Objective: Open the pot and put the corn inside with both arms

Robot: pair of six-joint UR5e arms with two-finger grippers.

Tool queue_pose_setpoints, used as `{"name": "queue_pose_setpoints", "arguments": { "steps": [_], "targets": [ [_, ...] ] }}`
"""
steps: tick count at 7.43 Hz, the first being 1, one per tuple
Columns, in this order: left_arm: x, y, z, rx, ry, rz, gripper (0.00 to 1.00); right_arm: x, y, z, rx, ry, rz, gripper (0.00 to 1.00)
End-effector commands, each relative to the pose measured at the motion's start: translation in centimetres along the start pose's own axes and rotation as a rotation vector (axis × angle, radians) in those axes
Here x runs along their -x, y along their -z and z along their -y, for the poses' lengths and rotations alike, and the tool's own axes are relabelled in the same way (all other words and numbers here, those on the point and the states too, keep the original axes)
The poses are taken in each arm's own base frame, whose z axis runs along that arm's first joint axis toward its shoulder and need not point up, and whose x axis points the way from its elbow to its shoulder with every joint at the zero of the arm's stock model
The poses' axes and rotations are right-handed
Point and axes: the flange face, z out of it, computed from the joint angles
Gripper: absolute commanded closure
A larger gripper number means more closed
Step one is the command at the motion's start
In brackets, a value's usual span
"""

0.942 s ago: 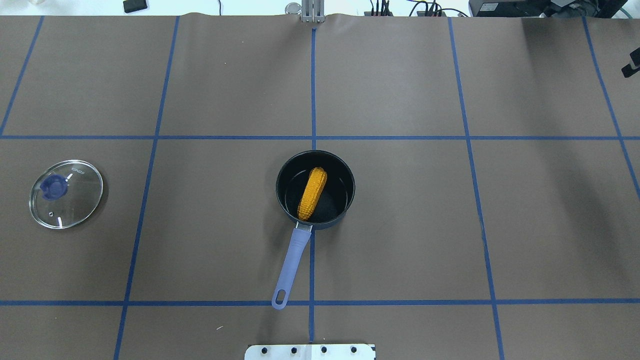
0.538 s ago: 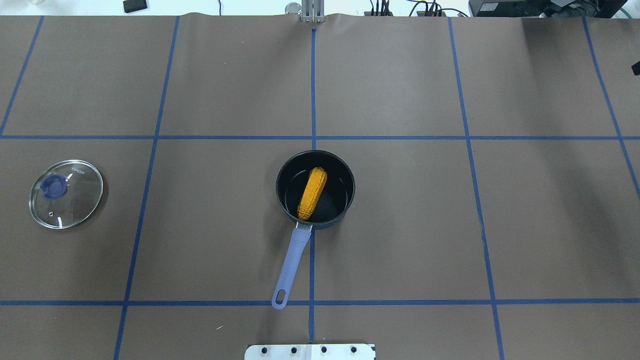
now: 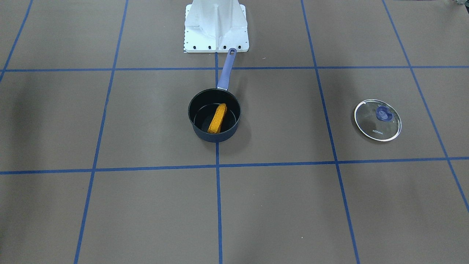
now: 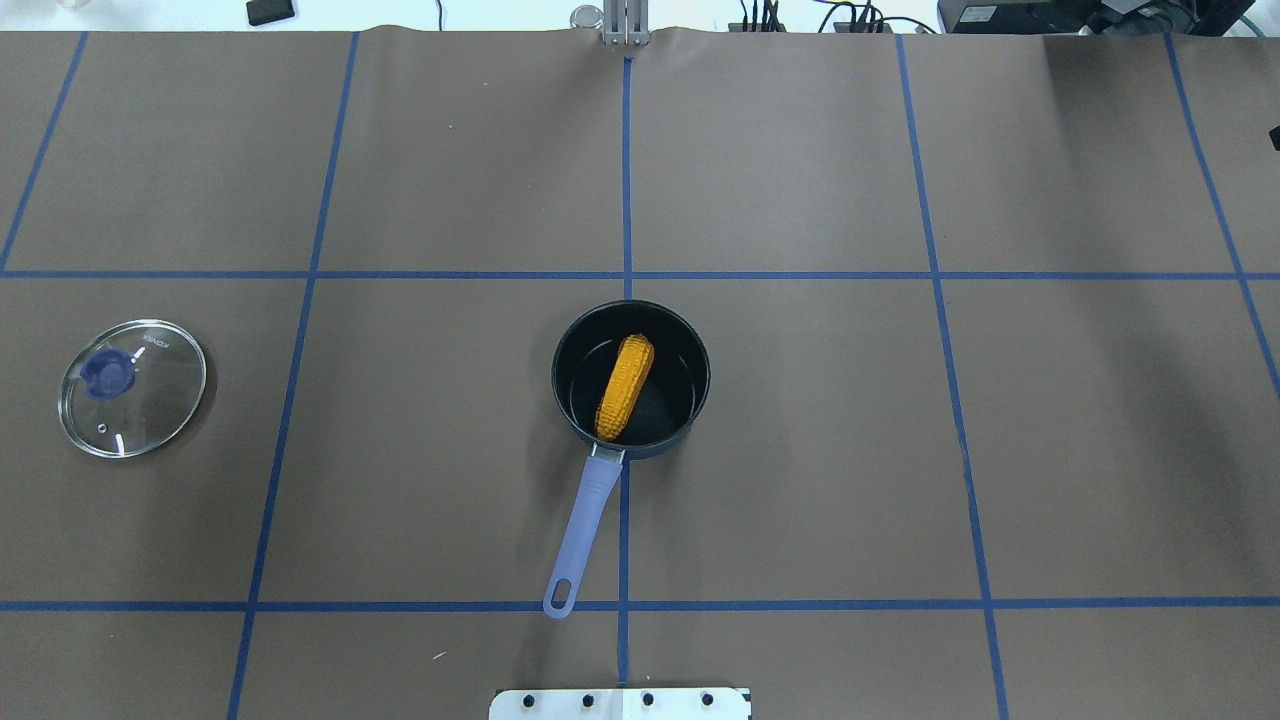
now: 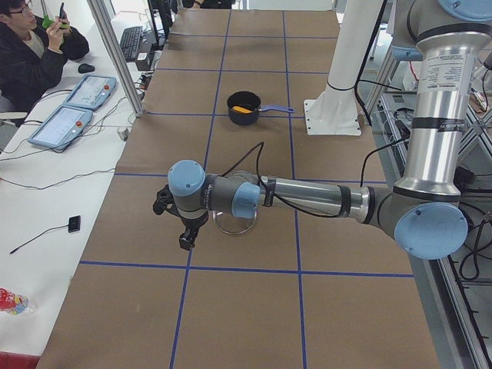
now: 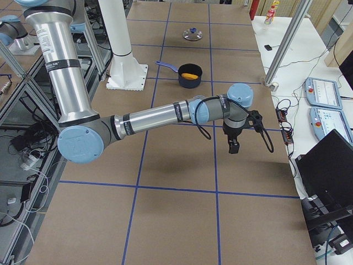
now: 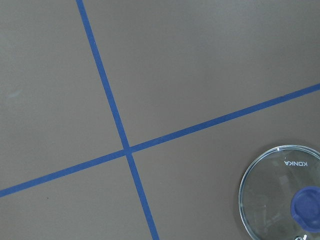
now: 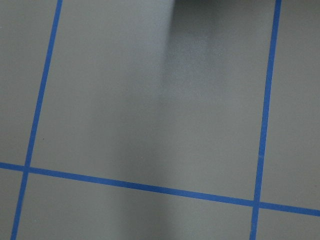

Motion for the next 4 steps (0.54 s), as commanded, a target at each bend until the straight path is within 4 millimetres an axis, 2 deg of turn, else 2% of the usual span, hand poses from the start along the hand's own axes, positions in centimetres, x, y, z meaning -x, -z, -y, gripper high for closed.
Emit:
{"name": "queue_pose_setpoints", "arguments": {
  "steps": [1, 4],
  "targets": [
    [0.5, -0.4, -0.2, 0.009, 0.008, 0.003, 0.02, -1.7, -1.6, -0.2, 0.031, -0.029, -0.01, 0.0],
    [2.5, -2.4, -1.0, 0.026, 0.027, 0.002, 0.02, -1.8, -1.6, -0.2, 0.031, -0.043, -0.01, 0.0]
  ]
}}
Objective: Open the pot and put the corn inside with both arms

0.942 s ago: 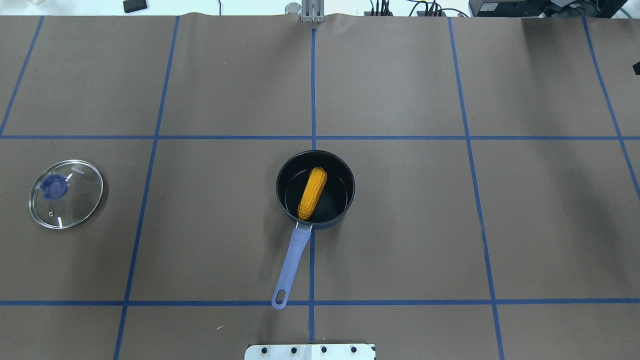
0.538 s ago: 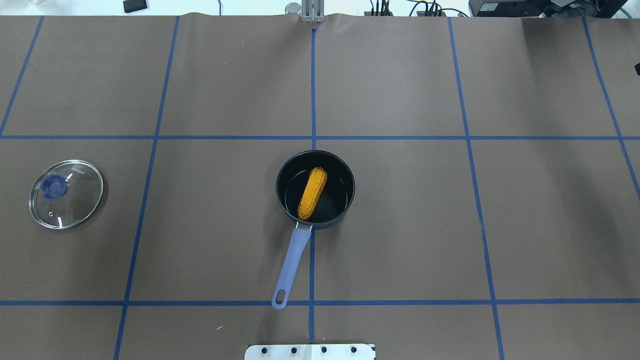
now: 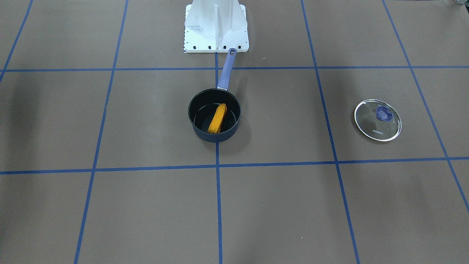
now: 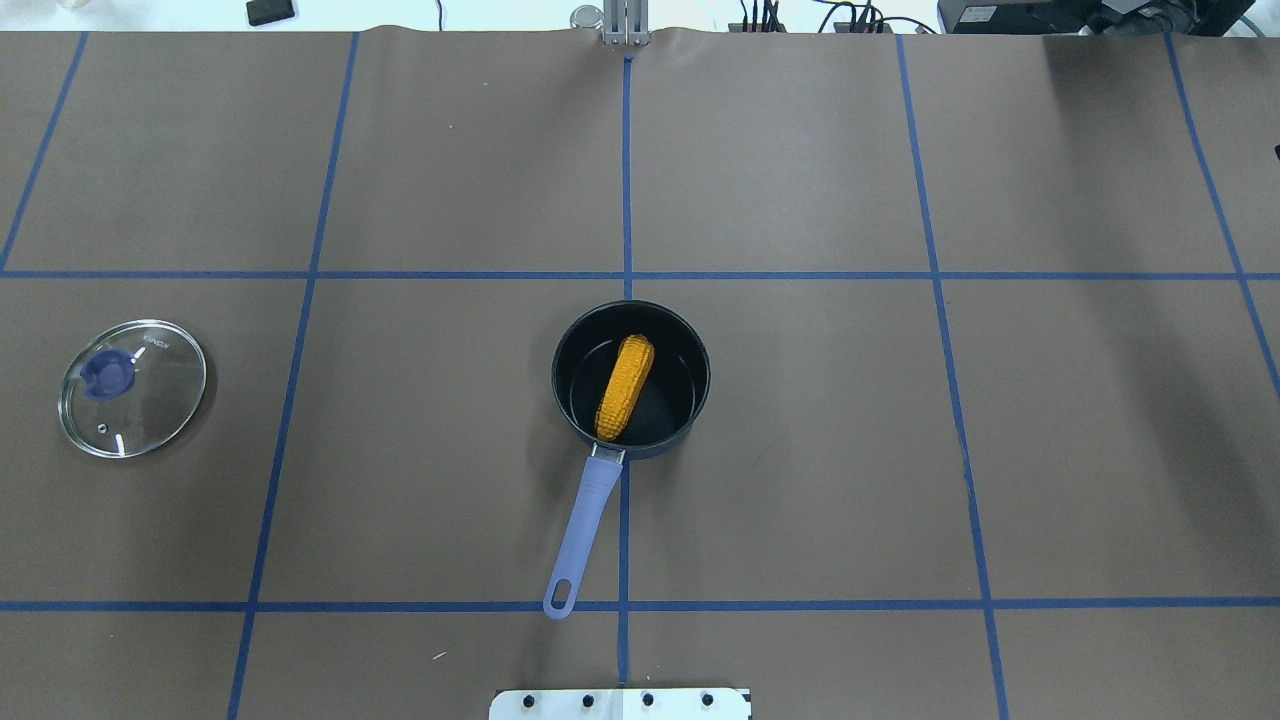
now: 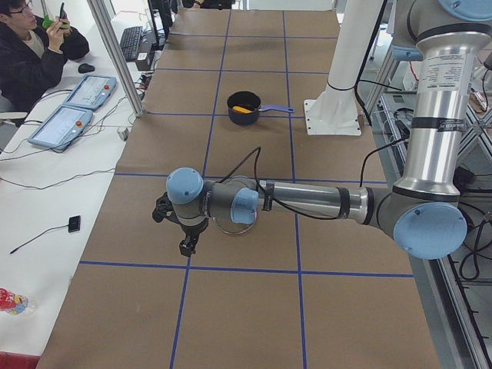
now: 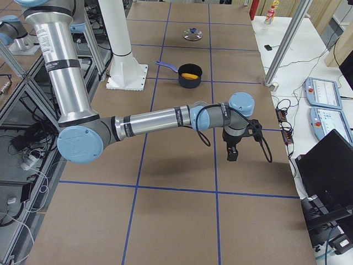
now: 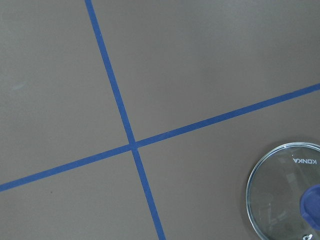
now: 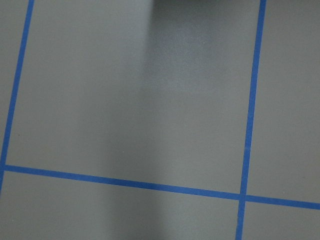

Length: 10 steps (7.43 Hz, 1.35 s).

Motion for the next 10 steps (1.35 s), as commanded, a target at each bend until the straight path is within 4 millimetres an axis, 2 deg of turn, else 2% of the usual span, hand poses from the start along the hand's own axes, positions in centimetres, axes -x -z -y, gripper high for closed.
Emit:
{"name": "queue_pose_setpoints", "arguments": {
  "steps": [1, 2, 4, 5, 7, 8, 9, 10],
  "targets": [
    [1.3, -1.2, -0.6, -0.012, 0.001, -0.002, 0.02, -0.1, -0.2, -0.1, 0.003, -0.007, 0.001, 0.0],
    [1.2, -1.3, -2.1, -0.015, 0.028, -0.004, 0.02, -0.2, 0.0, -0.5, 0.001, -0.009, 0.003, 0.0],
    [1.3, -2.3, -6.9, -0.091, 0.064, -0.001, 0.02, -0.3, 0.0, -0.7, 0.001, -0.011, 0.002, 0.0],
    [1.4, -2.6, -8.6, -0.115, 0.073, -0.001, 0.02, -0.2, -0.1, -0.7, 0.002, -0.01, 0.003, 0.0],
    [1.3, -2.7, -8.4, -0.113, 0.071, -0.002, 0.02, -0.3, 0.1, -1.2, -0.001, -0.01, 0.004, 0.0],
    [1.2, -2.5, -8.1, -0.115, 0.07, -0.002, 0.02, -0.6, 0.0, -4.3, 0.003, -0.033, 0.004, 0.0],
    [1.0, -2.4, -7.6, -0.119, 0.082, -0.003, 0.02, 0.1, 0.9, -6.9, -0.013, -0.047, 0.008, 0.0],
    [1.0, -2.4, -7.3, -0.122, 0.078, -0.003, 0.02, 0.4, 1.5, -8.5, -0.02, -0.062, 0.01, 0.0]
  ]
}}
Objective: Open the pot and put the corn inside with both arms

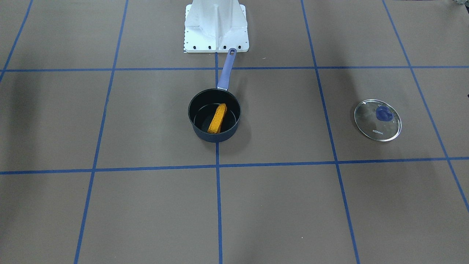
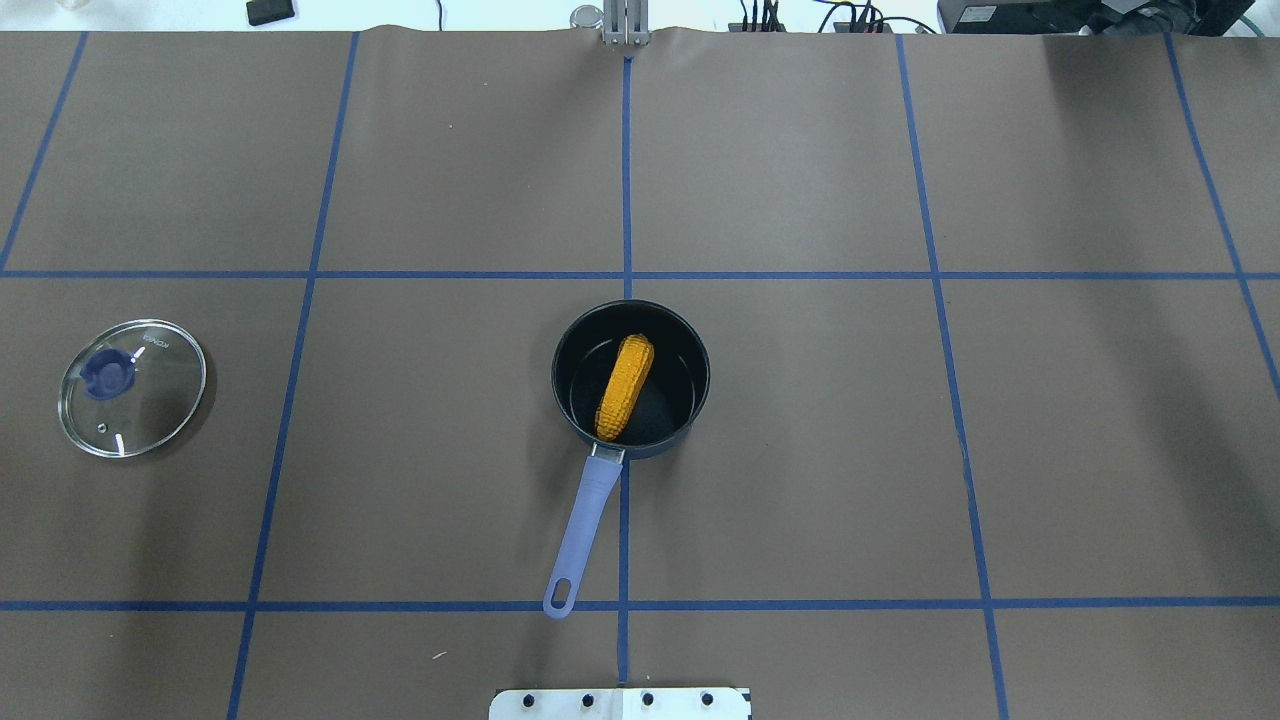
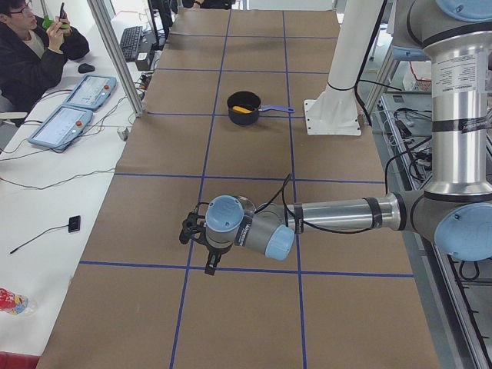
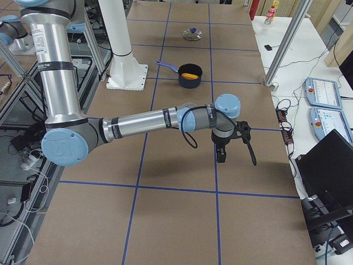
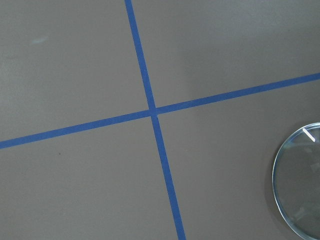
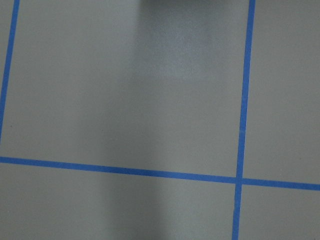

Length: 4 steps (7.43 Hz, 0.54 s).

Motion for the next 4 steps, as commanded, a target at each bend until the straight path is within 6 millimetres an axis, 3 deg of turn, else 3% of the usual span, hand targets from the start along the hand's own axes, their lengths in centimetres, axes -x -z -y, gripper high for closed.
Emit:
{"name": "queue_pose_setpoints", "arguments": {
  "steps": [1, 3, 4],
  "targets": [
    [-0.1, 0.0, 0.4, -0.002, 0.003, 0.0, 0.02, 0.4, 0.9, -2.8, -0.011, -0.018, 0.005, 0.0],
    [-0.3, 0.0, 0.9, -0.005, -0.002, -0.001, 0.02, 0.2, 0.7, -3.0, -0.006, -0.02, 0.005, 0.0],
    [-0.4, 0.1, 2.6, 0.002, 0.006, -0.001, 0.02, 0.1, 0.5, -2.9, -0.004, -0.019, 0.003, 0.0]
  ]
}}
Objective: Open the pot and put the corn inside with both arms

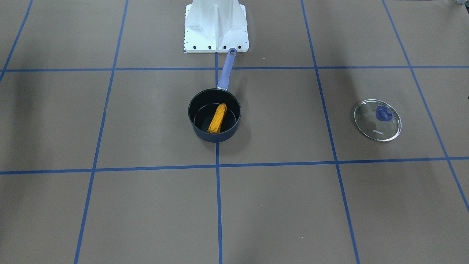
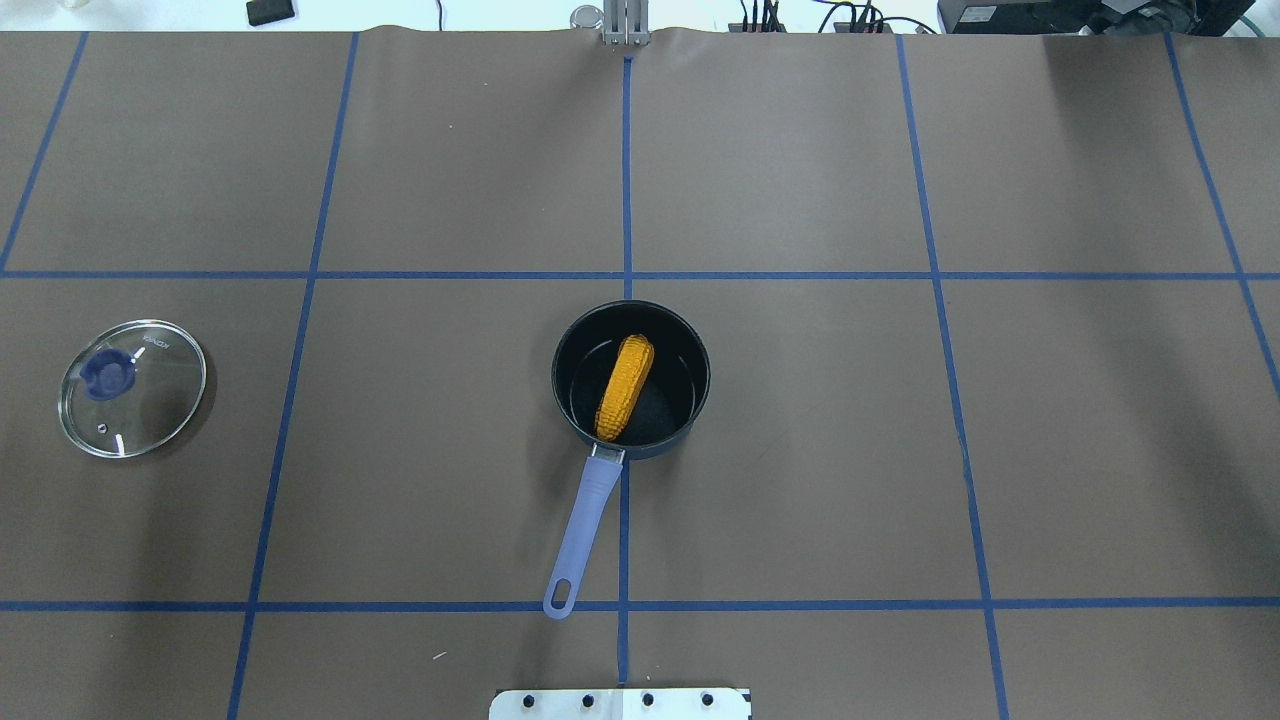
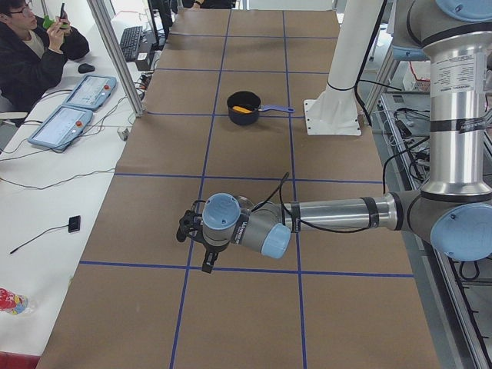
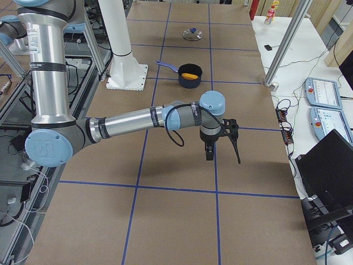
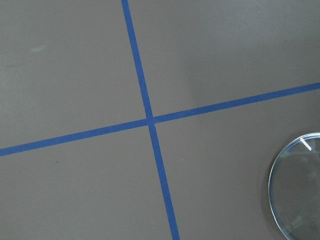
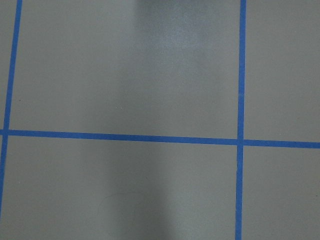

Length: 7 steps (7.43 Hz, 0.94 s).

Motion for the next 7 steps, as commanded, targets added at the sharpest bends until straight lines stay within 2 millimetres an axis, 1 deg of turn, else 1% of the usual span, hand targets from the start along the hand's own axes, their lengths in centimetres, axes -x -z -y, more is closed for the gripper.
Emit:
{"name": "queue_pose_setpoints", "arguments": {
  "steps": [1, 2, 3, 5, 6, 7],
  "targets": [
    [0.2, -0.5, 3.8, 0.022, 0.01, 0.001, 0.02, -0.2, -0.3, 0.0, 0.005, -0.002, -0.002, 0.0],
    [0.8, -1.0, 3.9, 0.03, 0.016, 0.0, 0.02, 0.1, 0.0, 0.0, 0.0, 0.0, 0.001, 0.0],
    [0.4, -0.9, 3.3, 0.031, 0.015, -0.04, 0.02, 0.0, 0.4, 0.0, -0.008, 0.001, 0.001, 0.0],
    [0.0, -0.3, 3.2, 0.025, 0.017, -0.074, 0.02, -0.3, 0.5, 0.1, -0.012, 0.005, -0.005, 0.0],
    [0.4, -0.5, 3.0, 0.029, 0.024, -0.067, 0.02, -0.4, 0.5, 0.1, -0.012, 0.003, -0.005, 0.0],
    [0.9, -0.1, 2.7, 0.022, 0.035, -0.061, 0.02, -0.4, 0.6, 0.1, -0.013, 0.002, -0.005, 0.0]
  ]
}}
